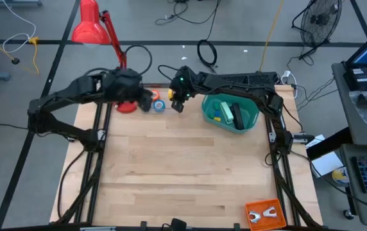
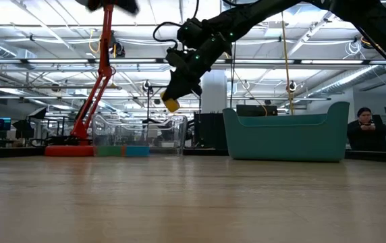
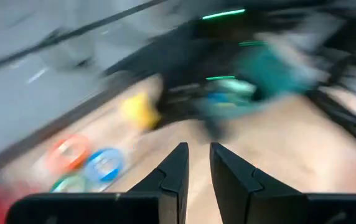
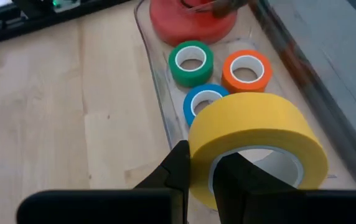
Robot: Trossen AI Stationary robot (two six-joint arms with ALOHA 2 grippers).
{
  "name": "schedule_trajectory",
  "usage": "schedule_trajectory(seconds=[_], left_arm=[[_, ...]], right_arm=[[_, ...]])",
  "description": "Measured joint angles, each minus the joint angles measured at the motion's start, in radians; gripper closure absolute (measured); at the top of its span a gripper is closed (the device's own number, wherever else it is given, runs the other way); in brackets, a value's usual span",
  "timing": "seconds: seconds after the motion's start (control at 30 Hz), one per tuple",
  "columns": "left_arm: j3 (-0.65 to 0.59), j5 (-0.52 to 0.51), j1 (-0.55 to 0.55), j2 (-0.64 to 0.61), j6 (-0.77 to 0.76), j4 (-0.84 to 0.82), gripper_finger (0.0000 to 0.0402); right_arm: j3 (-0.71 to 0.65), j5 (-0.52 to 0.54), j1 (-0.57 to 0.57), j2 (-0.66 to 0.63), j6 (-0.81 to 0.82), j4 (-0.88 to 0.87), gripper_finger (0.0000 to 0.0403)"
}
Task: Pick and place Stapler, Stapler remover, tape
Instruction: Put the yellow tape into the transparent bin
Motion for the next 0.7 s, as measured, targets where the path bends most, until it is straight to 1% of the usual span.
schedule_trajectory(seconds=[0.03,0.07,0.1,0.17,0.23,0.3,0.37,0.43,0.53,0.57,0.63,0.7], left_arm=[[-0.031,-0.015,0.034,0.0,-0.05,-0.007,0.0336],[-0.069,0.009,0.074,-0.002,-0.087,0.007,0.0339],[-0.118,0.072,0.117,-0.008,-0.117,0.045,0.0345],[-0.233,0.234,0.19,-0.024,-0.166,0.171,0.0364],[-0.364,0.373,0.243,-0.038,-0.218,0.358,0.0388],[-0.487,0.472,0.292,-0.048,-0.273,0.523,0.0396],[-0.592,0.541,0.34,-0.061,-0.329,0.668,0.039],[-0.677,0.601,0.387,-0.076,-0.366,0.774,0.0385],[-0.787,0.64,0.435,-0.097,-0.422,0.878,0.0381],[-0.824,0.666,0.453,-0.098,-0.446,0.943,0.0381],[-0.9,0.75,0.489,-0.098,-0.528,1.122,0.038],[-0.972,0.799,0.515,-0.089,-0.635,1.357,0.038]], right_arm=[[0.0,-0.002,0.0,0.0,0.009,0.001,0.0369],[0.0,-0.017,0.0,0.0,0.019,0.001,0.0369],[0.0,-0.038,0.0,0.0,0.033,-0.001,0.0369],[0.0,-0.071,-0.001,-0.004,0.053,-0.009,0.0369],[0.0,-0.079,0.002,-0.009,0.056,-0.007,0.0369],[0.0,-0.08,0.004,-0.014,0.055,-0.015,0.0369],[0.0,-0.081,0.005,-0.026,0.056,-0.048,0.0369],[0.0,-0.108,0.005,-0.033,0.064,-0.036,0.0369],[0.0,-0.146,0.004,-0.058,0.079,-0.046,0.0369],[0.0,-0.157,0.004,-0.062,0.079,-0.037,0.0369],[0.0,-0.163,0.005,-0.08,0.093,-0.035,0.0369],[0.0,-0.189,0.005,-0.091,0.107,-0.032,0.0369]])
